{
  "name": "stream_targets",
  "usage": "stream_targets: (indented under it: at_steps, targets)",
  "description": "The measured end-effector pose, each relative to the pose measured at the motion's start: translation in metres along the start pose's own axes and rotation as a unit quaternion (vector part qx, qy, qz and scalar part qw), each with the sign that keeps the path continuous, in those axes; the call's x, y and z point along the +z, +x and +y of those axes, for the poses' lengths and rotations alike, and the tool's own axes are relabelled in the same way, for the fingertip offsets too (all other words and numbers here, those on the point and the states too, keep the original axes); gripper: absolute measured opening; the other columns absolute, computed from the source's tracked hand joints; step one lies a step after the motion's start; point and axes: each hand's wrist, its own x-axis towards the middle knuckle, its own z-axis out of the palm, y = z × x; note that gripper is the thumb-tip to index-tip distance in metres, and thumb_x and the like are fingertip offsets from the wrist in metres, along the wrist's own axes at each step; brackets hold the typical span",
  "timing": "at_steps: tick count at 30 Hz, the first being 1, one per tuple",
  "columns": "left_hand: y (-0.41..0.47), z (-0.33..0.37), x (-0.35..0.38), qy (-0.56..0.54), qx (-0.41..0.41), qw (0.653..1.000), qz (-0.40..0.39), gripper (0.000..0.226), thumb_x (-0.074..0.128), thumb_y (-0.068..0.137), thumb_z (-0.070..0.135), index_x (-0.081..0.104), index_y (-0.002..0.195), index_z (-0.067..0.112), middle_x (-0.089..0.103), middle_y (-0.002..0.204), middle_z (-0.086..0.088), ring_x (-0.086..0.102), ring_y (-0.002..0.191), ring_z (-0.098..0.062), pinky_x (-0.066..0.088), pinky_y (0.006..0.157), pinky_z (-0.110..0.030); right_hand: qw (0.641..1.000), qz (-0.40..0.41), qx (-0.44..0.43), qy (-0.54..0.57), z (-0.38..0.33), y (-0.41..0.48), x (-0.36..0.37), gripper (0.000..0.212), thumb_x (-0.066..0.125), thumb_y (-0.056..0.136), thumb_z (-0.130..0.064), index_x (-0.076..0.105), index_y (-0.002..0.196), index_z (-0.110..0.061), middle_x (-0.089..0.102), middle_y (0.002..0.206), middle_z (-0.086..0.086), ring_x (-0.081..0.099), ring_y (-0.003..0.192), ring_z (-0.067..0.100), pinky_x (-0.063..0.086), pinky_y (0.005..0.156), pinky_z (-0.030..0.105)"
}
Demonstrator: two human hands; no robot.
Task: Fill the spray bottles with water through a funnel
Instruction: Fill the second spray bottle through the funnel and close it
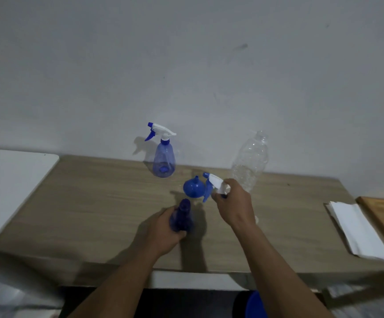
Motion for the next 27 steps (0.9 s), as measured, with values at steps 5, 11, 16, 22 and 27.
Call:
stream_targets:
  at_steps: [5, 11, 16, 22, 27]
  targets:
    - [0.001, -0.002, 0.003, 0.000, 0.012, 1.000, 0.001, 0.066, 0.085, 0.068, 0.017, 0.057, 0.127, 0.026, 0.064, 0.114, 0.010, 0.057, 0.098, -0.007, 0.032, 0.066, 0.004, 0.992, -0.061, 0.093, -0.054, 0.041, -0.004, 0.030, 0.034, 0.067, 0.090, -0.021, 0.058, 0.121, -0.009, 0.069, 0.114, 0.016, 0.066, 0.103, 0.035, 0.052, 0.079, 0.037]
    - [0.004, -0.002, 0.006, -0.007, 0.000, 1.000, 0.013, 0.068, 0.087, 0.065, 0.021, 0.058, 0.126, 0.029, 0.065, 0.114, 0.010, 0.060, 0.100, -0.009, 0.034, 0.065, -0.003, 0.983, -0.102, 0.124, -0.086, 0.064, -0.008, 0.053, 0.027, 0.063, 0.095, -0.024, 0.058, 0.118, -0.010, 0.067, 0.118, 0.014, 0.064, 0.108, 0.032, 0.043, 0.077, 0.030]
    - [0.002, -0.002, 0.007, -0.020, 0.006, 0.999, 0.025, 0.064, 0.087, 0.066, 0.014, 0.061, 0.124, 0.022, 0.065, 0.115, 0.005, 0.059, 0.087, -0.002, 0.038, 0.064, -0.001, 0.982, -0.117, 0.111, -0.098, 0.068, -0.007, 0.060, 0.027, 0.063, 0.093, -0.027, 0.060, 0.116, -0.014, 0.069, 0.113, 0.011, 0.065, 0.103, 0.029, 0.050, 0.082, 0.036]
    - [0.000, -0.002, 0.010, -0.036, 0.005, 0.999, 0.031, 0.062, 0.087, 0.066, 0.010, 0.062, 0.122, 0.019, 0.066, 0.113, 0.003, 0.058, 0.087, 0.002, 0.037, 0.065, 0.005, 0.983, -0.110, 0.083, -0.121, 0.066, -0.006, 0.053, 0.039, 0.062, 0.093, -0.045, 0.059, 0.120, -0.017, 0.070, 0.112, 0.006, 0.066, 0.103, 0.028, 0.050, 0.076, 0.035]
    - [-0.003, -0.001, 0.012, -0.015, 0.002, 0.999, 0.043, 0.064, 0.088, 0.063, 0.023, 0.060, 0.120, 0.032, 0.065, 0.108, 0.015, 0.062, 0.095, -0.004, 0.039, 0.070, -0.009, 0.983, -0.109, 0.066, -0.134, 0.063, -0.005, 0.044, 0.037, 0.062, 0.095, -0.040, 0.058, 0.122, -0.014, 0.067, 0.116, 0.009, 0.064, 0.109, 0.030, 0.049, 0.080, 0.035]
